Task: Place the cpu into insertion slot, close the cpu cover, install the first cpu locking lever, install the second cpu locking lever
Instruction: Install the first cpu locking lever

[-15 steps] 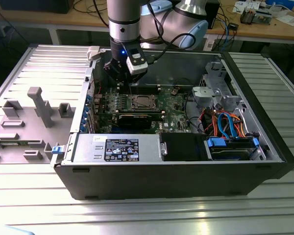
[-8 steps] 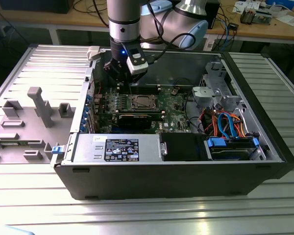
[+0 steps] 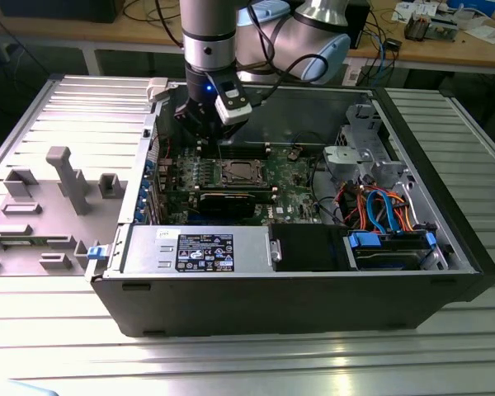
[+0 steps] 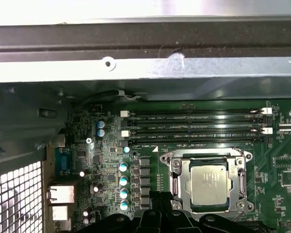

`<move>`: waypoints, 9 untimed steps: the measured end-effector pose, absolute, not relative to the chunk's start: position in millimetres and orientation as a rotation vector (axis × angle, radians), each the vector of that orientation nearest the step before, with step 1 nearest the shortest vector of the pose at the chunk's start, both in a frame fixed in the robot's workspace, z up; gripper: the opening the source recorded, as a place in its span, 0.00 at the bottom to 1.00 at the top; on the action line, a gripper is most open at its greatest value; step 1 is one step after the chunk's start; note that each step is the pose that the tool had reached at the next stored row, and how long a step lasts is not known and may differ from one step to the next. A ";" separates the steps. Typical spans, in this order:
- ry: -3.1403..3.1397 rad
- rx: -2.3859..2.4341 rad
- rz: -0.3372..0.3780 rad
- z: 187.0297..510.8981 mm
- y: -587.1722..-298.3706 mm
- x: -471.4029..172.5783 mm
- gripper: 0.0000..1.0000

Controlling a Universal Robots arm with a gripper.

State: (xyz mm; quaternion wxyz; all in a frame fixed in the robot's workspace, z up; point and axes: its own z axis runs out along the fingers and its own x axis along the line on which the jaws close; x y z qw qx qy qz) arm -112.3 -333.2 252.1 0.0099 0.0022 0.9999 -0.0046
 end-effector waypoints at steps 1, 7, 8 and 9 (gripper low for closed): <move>3.122 -0.019 -0.014 252.0 -333.2 -112.4 0.11; 3.122 -0.022 -0.014 252.1 -333.2 -112.4 0.11; 3.122 -0.022 -0.014 252.1 -333.2 -112.4 0.11; 3.122 -0.022 -0.014 252.1 -333.2 -112.4 0.11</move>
